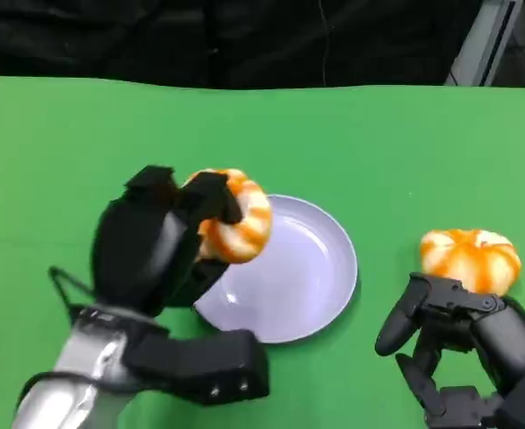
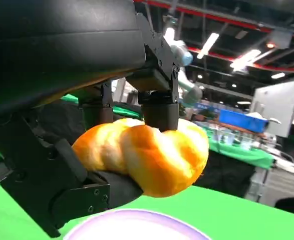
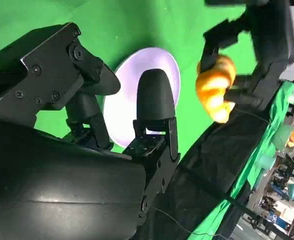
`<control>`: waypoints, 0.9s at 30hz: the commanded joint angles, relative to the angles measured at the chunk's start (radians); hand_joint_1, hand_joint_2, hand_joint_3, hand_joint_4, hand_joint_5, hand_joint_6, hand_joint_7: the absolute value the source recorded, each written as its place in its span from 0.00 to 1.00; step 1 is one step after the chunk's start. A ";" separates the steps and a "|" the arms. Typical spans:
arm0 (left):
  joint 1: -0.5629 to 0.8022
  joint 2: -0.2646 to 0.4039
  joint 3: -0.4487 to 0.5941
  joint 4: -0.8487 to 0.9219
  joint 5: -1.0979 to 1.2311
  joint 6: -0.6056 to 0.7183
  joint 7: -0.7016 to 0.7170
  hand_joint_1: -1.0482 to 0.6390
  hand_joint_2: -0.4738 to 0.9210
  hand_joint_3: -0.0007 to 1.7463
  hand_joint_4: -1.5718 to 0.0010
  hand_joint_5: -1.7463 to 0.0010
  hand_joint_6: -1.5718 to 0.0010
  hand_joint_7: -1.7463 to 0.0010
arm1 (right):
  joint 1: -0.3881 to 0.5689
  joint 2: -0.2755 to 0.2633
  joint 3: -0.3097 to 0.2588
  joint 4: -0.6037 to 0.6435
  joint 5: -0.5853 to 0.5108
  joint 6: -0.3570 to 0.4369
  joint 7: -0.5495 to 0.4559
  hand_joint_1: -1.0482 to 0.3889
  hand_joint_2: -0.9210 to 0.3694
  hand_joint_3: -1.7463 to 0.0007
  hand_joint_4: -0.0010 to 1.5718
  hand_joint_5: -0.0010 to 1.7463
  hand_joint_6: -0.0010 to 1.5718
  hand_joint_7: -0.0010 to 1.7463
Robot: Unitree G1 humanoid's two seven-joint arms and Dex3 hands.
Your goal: Grasp the bread from the table and place it into the plate.
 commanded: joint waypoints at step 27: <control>-0.165 0.017 -0.182 0.040 -0.015 0.313 -0.757 0.13 1.00 0.25 1.00 1.00 0.96 1.00 | 0.015 -0.011 -0.005 -0.017 -0.003 -0.023 -0.003 0.78 0.38 0.32 0.49 0.93 0.45 0.78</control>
